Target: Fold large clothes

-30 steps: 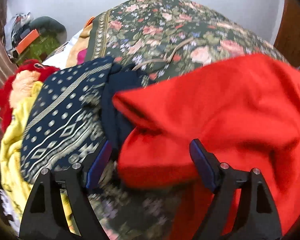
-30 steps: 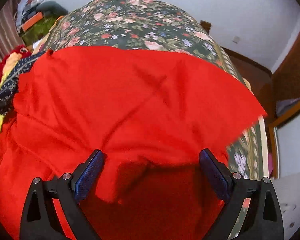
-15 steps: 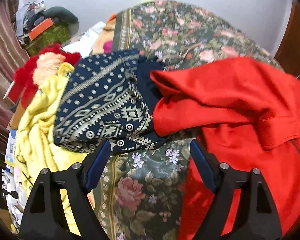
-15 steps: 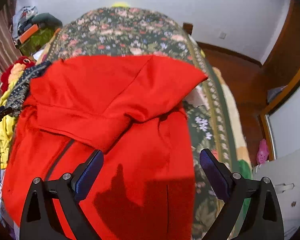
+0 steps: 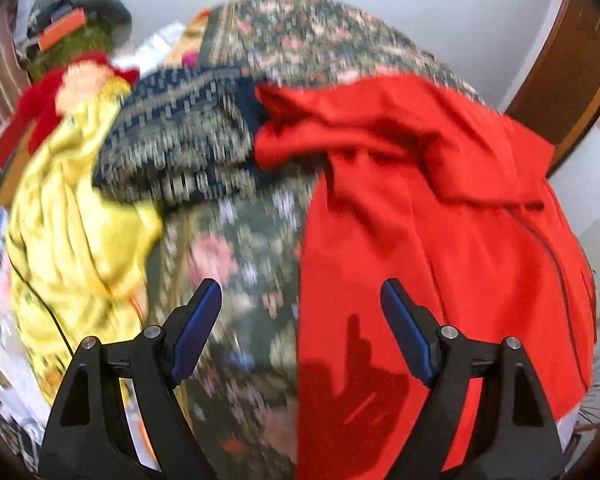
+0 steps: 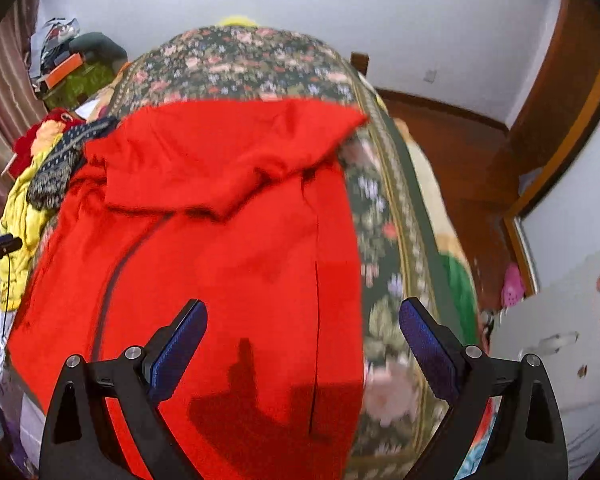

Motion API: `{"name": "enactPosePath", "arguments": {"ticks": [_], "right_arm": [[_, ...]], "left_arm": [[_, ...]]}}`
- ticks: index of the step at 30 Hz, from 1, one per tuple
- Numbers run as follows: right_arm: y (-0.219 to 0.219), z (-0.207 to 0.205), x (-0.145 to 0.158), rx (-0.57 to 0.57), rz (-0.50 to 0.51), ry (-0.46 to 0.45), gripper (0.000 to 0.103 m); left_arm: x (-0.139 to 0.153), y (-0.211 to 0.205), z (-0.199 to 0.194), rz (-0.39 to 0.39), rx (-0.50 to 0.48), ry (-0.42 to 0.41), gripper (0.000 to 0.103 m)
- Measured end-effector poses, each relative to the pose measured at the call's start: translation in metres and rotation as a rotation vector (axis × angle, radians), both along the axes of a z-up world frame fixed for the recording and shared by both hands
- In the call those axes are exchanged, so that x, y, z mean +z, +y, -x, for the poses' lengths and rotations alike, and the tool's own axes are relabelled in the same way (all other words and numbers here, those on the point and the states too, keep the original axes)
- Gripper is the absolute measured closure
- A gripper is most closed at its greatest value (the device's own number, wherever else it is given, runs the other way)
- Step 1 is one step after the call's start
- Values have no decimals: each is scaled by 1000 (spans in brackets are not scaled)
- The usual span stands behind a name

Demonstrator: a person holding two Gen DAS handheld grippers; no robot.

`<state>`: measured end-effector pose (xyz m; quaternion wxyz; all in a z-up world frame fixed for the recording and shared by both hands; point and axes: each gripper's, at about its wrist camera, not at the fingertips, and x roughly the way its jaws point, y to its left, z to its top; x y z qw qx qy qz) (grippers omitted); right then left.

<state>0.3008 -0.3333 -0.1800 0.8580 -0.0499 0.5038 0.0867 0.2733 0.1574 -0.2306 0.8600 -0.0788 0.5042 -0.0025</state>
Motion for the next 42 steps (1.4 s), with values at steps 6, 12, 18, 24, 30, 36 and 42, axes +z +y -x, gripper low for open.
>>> {"name": "enactPosePath", "arguments": {"ticks": [6, 12, 18, 24, 30, 36, 42], "right_arm": [[-16, 36, -30, -19, -14, 68, 7], [-29, 67, -49, -44, -71, 114, 7], [-48, 79, -68, -155, -259, 155, 7], [-41, 84, -65, -150, -302, 131, 33], [-19, 79, -56, -46, -321, 132, 76], [2, 69, -37, 60, -312, 98, 91], [15, 38, -7, 114, -311, 13, 92]], "left_arm": [[-28, 5, 42, 114, 18, 78, 21], [-46, -2, 81, 220, 8, 117, 21], [-54, -8, 92, 284, 27, 133, 21], [-40, -39, 93, 289, -84, 90, 48], [-34, -47, 77, 305, -89, 65, 90], [-7, -64, 63, 224, -127, -4, 97], [43, -69, 34, 161, -144, -131, 98]]}}
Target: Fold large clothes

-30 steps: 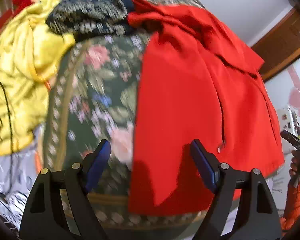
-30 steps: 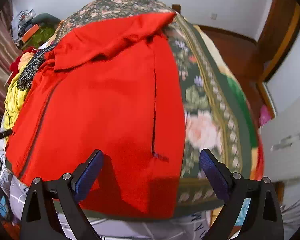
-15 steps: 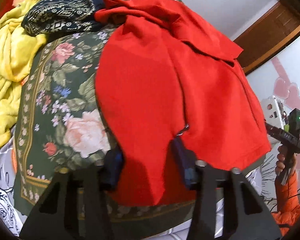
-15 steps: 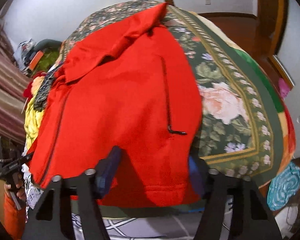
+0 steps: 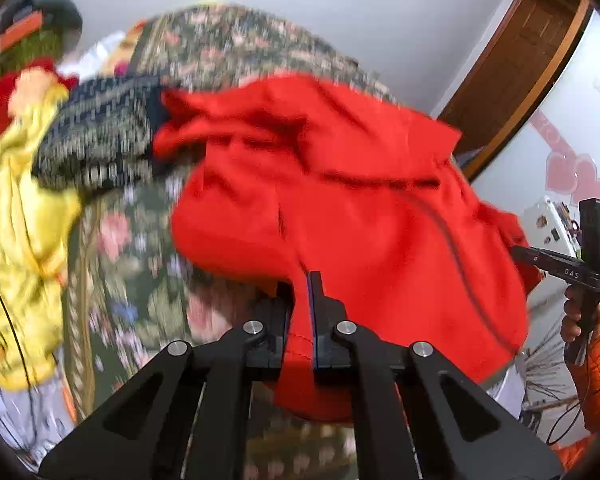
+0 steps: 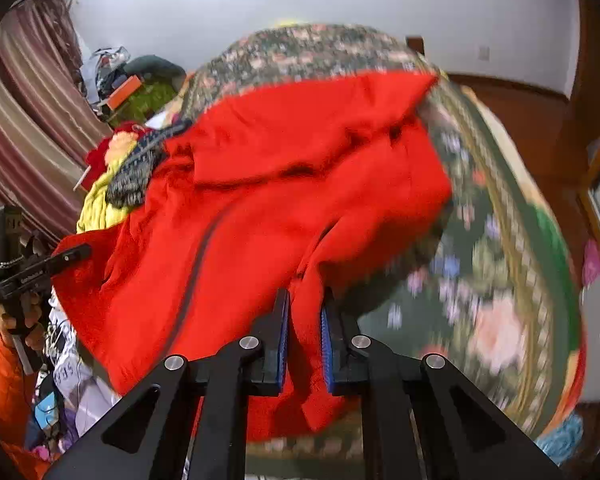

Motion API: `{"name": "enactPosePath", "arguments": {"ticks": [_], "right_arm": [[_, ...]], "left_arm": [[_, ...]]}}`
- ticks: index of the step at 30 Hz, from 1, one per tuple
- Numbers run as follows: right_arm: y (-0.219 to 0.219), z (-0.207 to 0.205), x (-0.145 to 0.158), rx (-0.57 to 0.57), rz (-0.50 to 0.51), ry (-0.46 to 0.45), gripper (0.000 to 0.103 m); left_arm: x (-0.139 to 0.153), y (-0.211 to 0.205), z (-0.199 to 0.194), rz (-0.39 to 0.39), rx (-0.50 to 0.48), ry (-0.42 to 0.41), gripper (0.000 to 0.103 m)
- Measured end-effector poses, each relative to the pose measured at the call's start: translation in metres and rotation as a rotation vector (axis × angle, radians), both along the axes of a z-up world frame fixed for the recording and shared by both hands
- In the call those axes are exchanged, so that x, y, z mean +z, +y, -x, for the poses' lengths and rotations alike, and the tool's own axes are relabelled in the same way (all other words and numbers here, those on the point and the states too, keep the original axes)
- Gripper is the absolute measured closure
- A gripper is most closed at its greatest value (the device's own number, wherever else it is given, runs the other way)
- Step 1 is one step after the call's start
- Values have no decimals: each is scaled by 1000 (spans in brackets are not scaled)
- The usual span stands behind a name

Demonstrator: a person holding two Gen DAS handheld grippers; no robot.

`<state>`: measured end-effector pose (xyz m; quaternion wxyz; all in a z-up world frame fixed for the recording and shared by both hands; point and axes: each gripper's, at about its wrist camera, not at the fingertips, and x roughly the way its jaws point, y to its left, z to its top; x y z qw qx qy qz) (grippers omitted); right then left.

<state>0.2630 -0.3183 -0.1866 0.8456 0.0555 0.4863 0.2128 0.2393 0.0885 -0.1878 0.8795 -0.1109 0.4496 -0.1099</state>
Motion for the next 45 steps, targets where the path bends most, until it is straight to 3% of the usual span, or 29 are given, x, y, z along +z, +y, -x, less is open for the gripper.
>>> {"name": "enactPosePath", "arguments": {"ticks": [7, 14, 20, 24, 27, 30, 33, 38, 40, 42, 44, 45], "right_arm": [[6, -60, 30, 4, 36, -97, 93], [10, -147, 46, -37, 81, -155, 93], [-4, -247, 42, -181, 157, -171, 93], [-12, -301, 17, -262, 238, -155, 92], [-16, -311, 8, -330, 352, -206, 92], [-21, -310, 12, -395, 470, -283, 92], [-26, -306, 19, -322, 414, -264, 92], [-7, -279, 29, -213, 348, -240, 92], [4, -269, 32, -173, 313, -232, 92], [18, -259, 35, -130, 274, -220, 92], [33, -251, 37, -88, 239, -202, 92], [40, -247, 38, -65, 223, -192, 92]], "left_arm": [[48, -2, -59, -26, 11, -135, 98], [67, -5, -131, -54, 39, -192, 98], [50, 22, -214, -62, 198, -148, 98], [10, 35, -268, -65, 238, -40, 97], [-33, 32, -296, -139, 218, 67, 94], [-55, 34, -303, -137, 204, 122, 94], [-48, 36, -304, -121, 190, 128, 94], [-10, 43, -301, -67, 188, 111, 90], [7, 47, -295, -61, 207, 85, 82], [26, 50, -287, -100, 246, 26, 56], [43, 55, -276, -137, 285, -38, 44], [47, 57, -273, -141, 291, -49, 43]]}}
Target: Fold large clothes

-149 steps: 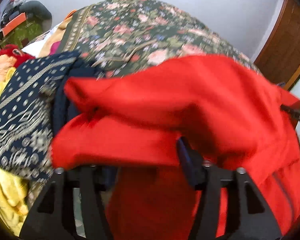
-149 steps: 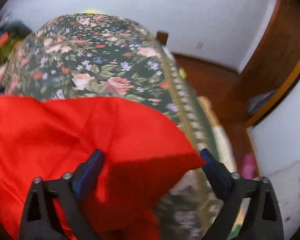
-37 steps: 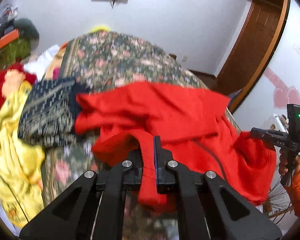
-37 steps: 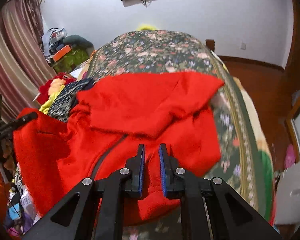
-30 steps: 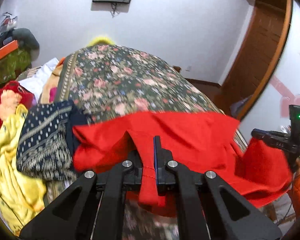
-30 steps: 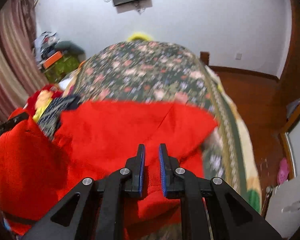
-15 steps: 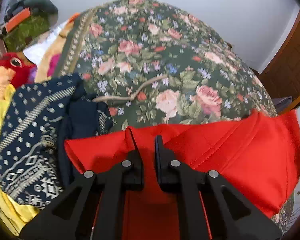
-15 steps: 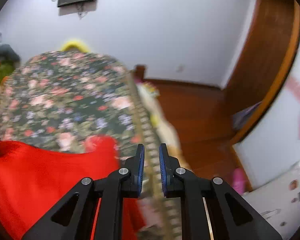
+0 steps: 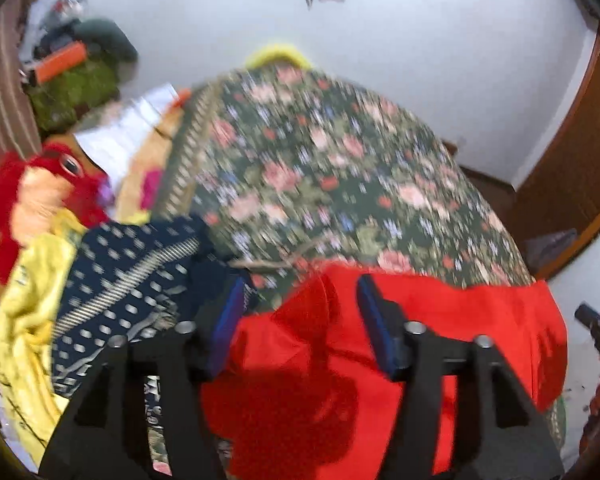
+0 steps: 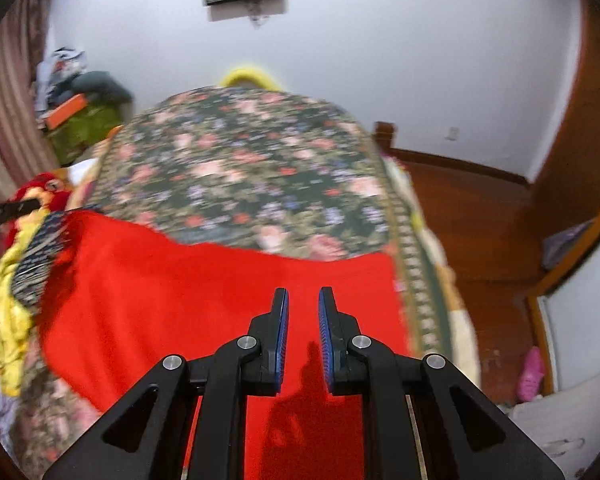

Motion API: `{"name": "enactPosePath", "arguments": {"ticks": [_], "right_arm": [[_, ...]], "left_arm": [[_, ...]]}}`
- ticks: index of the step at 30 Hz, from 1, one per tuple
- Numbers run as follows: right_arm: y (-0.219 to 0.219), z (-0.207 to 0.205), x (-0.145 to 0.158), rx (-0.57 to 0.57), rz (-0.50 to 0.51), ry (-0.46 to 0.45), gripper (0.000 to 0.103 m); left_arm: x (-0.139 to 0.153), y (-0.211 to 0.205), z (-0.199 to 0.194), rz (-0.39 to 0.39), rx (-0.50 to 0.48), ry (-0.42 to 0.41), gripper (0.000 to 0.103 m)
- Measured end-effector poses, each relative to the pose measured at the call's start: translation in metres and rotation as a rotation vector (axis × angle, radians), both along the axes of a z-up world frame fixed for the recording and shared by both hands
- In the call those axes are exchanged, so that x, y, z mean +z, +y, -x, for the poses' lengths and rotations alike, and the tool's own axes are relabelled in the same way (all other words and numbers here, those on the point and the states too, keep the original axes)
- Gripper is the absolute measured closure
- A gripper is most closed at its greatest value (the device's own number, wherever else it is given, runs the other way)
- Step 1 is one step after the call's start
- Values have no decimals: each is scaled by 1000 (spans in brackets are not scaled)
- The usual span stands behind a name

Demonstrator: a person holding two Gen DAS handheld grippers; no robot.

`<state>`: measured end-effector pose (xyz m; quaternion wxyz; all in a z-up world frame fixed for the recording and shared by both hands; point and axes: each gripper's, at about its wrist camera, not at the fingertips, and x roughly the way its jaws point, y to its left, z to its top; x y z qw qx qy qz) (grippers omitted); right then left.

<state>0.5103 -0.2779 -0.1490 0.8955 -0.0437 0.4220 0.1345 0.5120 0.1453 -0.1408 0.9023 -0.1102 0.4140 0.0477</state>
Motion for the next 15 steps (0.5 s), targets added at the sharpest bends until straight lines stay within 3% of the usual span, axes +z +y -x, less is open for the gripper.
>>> {"name": "enactPosePath", "arguments": {"ticks": [5, 10, 15], "right_arm": [[41, 18, -10, 105, -32, 54, 92], [76, 29, -38, 174, -22, 118, 92], [95, 28, -73, 191, 5, 196, 92]], "left_arm": [[-4, -7, 18, -30, -64, 44, 43], [-41, -39, 34, -91, -167, 116, 43], [-79, -72, 39, -75, -255, 187, 43]]}}
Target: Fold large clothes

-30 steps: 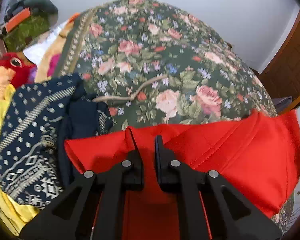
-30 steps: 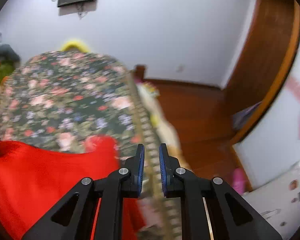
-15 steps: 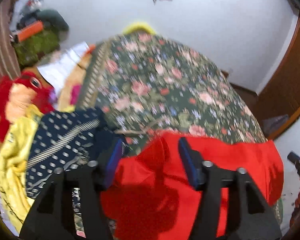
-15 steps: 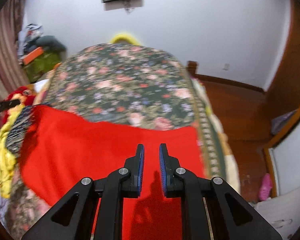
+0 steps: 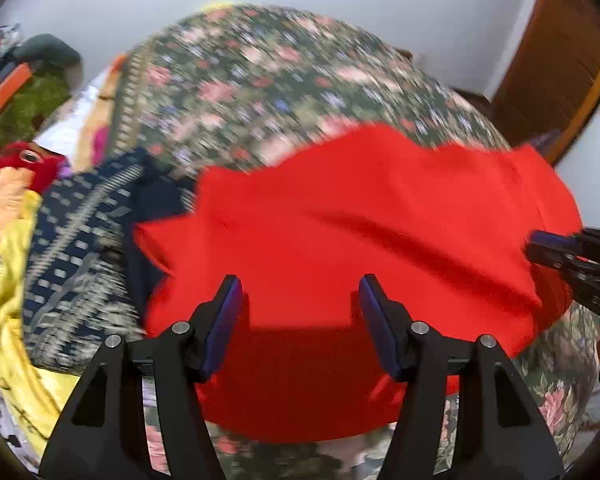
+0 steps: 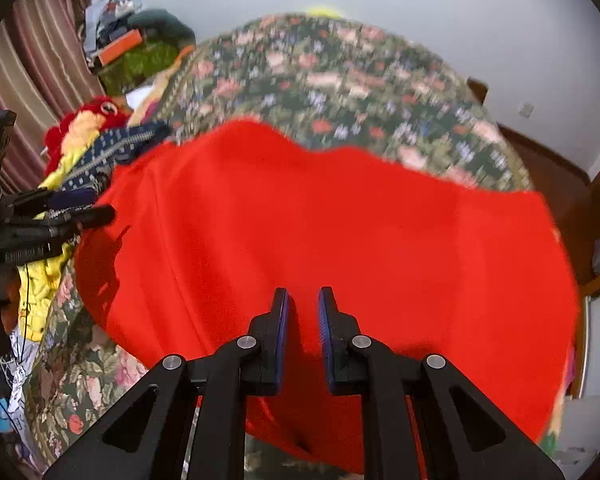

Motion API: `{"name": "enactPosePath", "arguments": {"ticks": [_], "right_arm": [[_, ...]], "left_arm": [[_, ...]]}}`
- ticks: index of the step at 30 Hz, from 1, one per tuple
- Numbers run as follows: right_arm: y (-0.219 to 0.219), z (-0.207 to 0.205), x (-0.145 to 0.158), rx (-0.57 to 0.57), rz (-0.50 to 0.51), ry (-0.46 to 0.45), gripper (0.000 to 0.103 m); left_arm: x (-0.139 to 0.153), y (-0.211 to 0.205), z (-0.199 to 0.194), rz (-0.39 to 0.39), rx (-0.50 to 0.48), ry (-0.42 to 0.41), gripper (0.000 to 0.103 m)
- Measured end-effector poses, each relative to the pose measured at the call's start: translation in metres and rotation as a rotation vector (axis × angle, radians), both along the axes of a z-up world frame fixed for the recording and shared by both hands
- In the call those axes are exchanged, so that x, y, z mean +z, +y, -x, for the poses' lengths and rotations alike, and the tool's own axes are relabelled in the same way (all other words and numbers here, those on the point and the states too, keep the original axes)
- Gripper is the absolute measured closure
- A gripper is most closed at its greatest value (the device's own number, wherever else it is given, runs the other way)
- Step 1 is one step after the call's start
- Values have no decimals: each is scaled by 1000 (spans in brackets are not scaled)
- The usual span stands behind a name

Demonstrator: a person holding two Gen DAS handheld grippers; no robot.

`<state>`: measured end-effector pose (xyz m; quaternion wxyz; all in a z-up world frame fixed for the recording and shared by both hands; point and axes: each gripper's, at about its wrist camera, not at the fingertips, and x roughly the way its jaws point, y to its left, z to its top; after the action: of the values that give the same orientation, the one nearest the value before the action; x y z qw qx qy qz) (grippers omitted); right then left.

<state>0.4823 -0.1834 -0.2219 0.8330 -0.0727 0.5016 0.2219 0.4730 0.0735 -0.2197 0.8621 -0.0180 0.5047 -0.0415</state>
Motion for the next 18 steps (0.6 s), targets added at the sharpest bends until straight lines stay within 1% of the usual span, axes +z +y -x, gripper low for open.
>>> {"name": "enactPosePath", "arguments": {"ticks": [2, 4, 5, 6, 7, 9, 11, 14, 15, 18], "right_arm": [[3, -4, -13, -5, 22, 14, 92], [3, -7, -23, -4, 34, 21, 92], [0, -7, -26, -4, 38, 13, 92], [-2, -7, -28, -11, 57, 1, 92], [-5, -6, -29, -14, 85, -17, 92], [-13, -4, -34, -15, 171, -59, 92], [-23, 3, -38, -4, 225, -106, 92], [-38, 13, -40, -14, 296, -161, 92], [-42, 15, -40, -17, 307, -170, 92], [-56, 20, -38, -25, 298, -162, 92]], "left_arm": [[-16, -13, -1, 5, -27, 27, 43], [-29, -21, 0, -29, -24, 28, 42], [-33, -22, 0, -36, -24, 22, 40], [-37, -21, 1, -40, -22, 15, 34], [-39, -18, 3, -43, -19, 6, 31], [-42, -13, 7, -56, -15, -4, 19], [-47, -3, 11, -61, -2, 0, 16], [-52, 9, 18, -33, 0, 14, 15], [-52, 11, 20, -36, 6, 12, 14], [-53, 17, 32, -55, 20, 5, 14]]}}
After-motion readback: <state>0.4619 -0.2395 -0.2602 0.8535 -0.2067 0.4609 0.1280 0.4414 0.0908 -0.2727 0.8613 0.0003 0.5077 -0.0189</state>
